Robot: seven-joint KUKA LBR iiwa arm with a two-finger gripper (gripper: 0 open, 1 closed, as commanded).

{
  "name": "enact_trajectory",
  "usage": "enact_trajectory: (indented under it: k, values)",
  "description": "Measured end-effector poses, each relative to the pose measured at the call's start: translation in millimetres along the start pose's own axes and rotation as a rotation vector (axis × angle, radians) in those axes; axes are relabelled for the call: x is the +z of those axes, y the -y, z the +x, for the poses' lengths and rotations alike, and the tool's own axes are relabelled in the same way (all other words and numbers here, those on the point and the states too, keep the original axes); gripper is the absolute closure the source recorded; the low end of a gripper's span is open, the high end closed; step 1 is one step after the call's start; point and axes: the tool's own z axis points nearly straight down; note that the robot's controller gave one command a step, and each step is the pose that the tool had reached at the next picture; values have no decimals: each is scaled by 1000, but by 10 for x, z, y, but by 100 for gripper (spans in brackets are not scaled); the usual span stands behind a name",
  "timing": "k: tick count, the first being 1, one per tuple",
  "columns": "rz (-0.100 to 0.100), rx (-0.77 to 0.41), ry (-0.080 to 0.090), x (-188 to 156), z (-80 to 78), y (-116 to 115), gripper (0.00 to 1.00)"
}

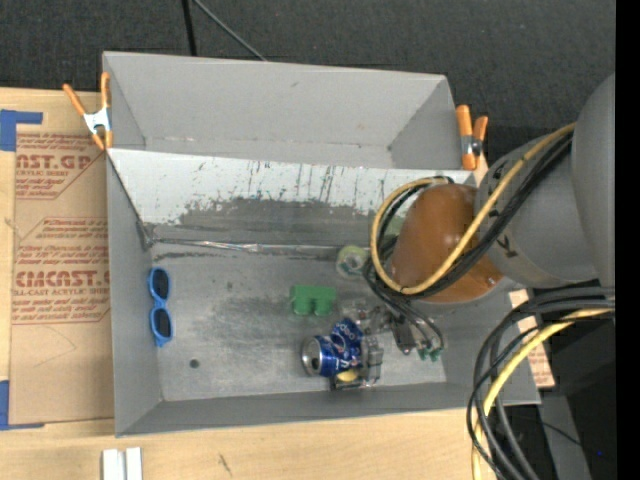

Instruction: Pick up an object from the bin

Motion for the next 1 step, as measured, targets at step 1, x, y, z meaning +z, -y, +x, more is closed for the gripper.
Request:
enact_trajectory:
  k: [1]
  values:
    - [-1,-42,6,-1329,-1,-428,100]
